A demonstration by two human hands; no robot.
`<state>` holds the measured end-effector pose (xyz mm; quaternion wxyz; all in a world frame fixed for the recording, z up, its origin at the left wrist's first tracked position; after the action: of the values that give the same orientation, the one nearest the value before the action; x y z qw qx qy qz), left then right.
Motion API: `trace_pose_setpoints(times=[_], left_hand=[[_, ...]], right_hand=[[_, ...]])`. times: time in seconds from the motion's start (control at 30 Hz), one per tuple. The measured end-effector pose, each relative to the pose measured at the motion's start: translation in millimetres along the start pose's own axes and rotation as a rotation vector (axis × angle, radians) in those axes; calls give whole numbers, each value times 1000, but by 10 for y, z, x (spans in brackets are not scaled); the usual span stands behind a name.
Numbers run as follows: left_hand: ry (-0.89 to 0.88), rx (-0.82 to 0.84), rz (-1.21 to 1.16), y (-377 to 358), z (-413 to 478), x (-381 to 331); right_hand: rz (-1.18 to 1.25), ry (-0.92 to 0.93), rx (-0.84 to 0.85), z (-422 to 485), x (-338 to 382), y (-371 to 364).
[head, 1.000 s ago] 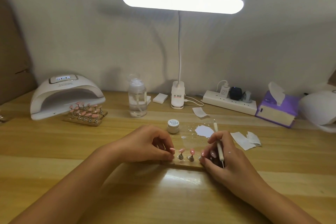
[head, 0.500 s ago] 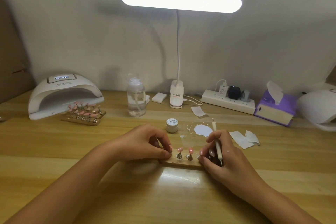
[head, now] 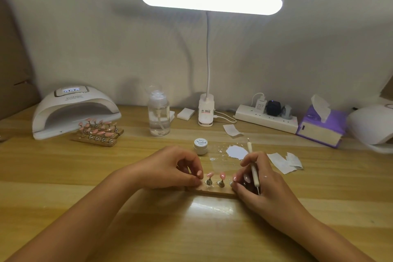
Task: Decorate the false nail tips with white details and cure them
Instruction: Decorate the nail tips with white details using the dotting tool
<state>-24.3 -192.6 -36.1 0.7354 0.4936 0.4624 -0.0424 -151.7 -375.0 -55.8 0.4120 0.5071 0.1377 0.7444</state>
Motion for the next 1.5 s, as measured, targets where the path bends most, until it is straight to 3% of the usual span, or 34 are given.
trace_pose_setpoints(times=[0.5, 0.77, 0.93, 1.07, 1.27, 1.5], left_hand=[[49, -4, -15, -12, 4, 55], [-157, -140, 109, -144, 15, -72], [-170, -185, 153, -134, 11, -61], [-163, -160, 128, -136, 20, -56], [17, -54, 75, 60, -5, 76], [15, 3, 15, 26, 14, 80]], right_hand=[[-3, 17, -14, 0, -20, -11], [-2, 3, -16, -3, -1, 1], [0, -1, -14, -2, 0, -2], [3, -5, -11, 0, -11, -4], [10, 6, -17, -5, -32, -9], [14, 9, -10, -2, -30, -11]])
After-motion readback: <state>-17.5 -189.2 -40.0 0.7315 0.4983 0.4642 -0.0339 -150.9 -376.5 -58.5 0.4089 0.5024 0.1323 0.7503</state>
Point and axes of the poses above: each hand's wrist, its own z-axis towards the middle knuckle, its own y-axis out of the back of the hand, x = y × z, the point moved 4 cm from there along z, towards the middle knuckle, and after that the axes turned 8 degrees about -x, right-handed, at the moved point
